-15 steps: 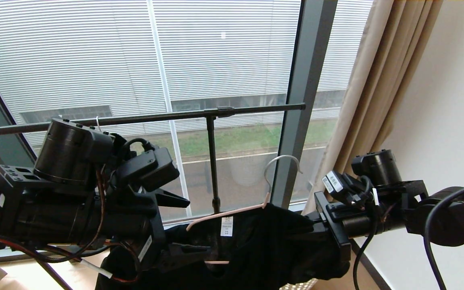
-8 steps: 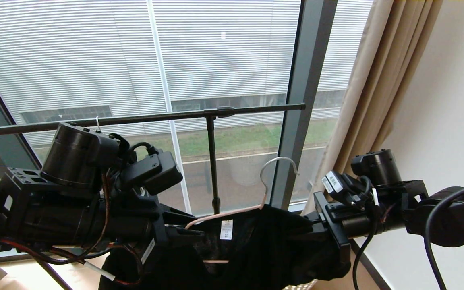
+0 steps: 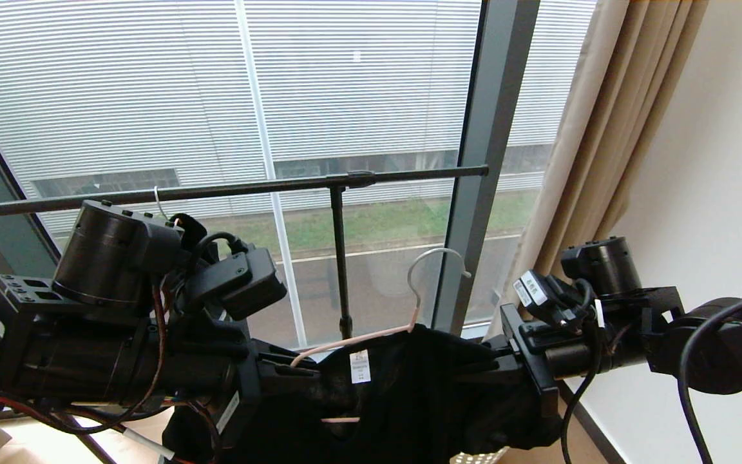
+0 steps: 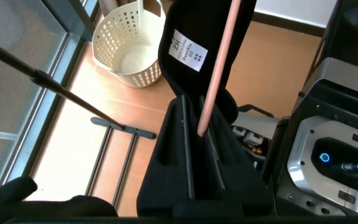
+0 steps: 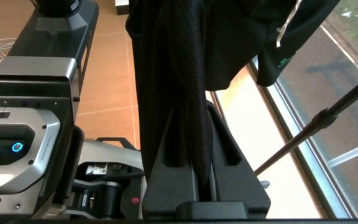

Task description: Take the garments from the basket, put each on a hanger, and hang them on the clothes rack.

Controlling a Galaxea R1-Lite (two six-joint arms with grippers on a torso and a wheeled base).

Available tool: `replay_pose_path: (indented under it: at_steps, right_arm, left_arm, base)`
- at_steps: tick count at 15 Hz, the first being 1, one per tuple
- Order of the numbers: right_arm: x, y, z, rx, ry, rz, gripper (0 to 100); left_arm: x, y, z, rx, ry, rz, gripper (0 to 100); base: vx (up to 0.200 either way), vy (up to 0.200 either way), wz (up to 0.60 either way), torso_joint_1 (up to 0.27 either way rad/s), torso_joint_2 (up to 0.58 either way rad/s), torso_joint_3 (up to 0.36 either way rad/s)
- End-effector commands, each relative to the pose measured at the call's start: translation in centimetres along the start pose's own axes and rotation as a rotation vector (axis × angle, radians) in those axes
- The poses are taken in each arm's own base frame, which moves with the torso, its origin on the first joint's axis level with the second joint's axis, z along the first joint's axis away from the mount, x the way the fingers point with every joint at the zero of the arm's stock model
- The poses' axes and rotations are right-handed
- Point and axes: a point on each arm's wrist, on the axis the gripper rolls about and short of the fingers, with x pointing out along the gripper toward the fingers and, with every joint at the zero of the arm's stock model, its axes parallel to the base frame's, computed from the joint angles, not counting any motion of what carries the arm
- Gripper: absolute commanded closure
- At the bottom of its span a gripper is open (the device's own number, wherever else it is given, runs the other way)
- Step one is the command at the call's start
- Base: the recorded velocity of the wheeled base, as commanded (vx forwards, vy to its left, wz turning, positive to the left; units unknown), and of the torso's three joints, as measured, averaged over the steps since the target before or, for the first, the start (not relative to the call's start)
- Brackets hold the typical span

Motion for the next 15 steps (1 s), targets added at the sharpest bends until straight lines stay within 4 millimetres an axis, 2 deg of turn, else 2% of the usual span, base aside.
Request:
replay_pose_path:
  at_steps: [1, 4, 7, 10, 15]
  right_arm:
    - [0.1, 0.0, -0.2, 0.005, 0.006, 0.000, 0]
    - [-1.3, -1.0, -0.5, 0.009, -0.003, -0.056, 0]
    - [-2.5, -1.8, -0.4, -0.031, -0.029, -0.110, 0]
    - [-2.9, -2.1, -0.6, -0.029, -0.029, -0.128, 0]
    - [-2.4, -2.8, -1.6, -0.004, -0.014, -0.123, 0]
  left_arm:
    - [-0.3, -0.1, 0.1, 0.005, -0.011, 0.004, 100]
    - [-1.3, -0.3, 0.2, 0.000, -0.031, 0.019, 100]
    - [-2.6, -0.7, -1.1, -0.019, -0.032, 0.049, 100]
    - [-3.9, -1.0, -2.0, -0.032, -0.044, 0.083, 100]
    - [-6.9, -1.9, -3.1, -0.040, -0.100, 0.170, 100]
  base:
    - [0.000, 0.000, 0.00, 0.000, 0.00, 0.000]
    - [0.000, 0.000, 0.00, 0.000, 0.00, 0.000]
    - [0.000, 0.000, 0.00, 0.000, 0.00, 0.000]
    - [0.000, 0.000, 0.00, 0.000, 0.00, 0.000]
    - [0.000, 0.000, 0.00, 0.000, 0.00, 0.000]
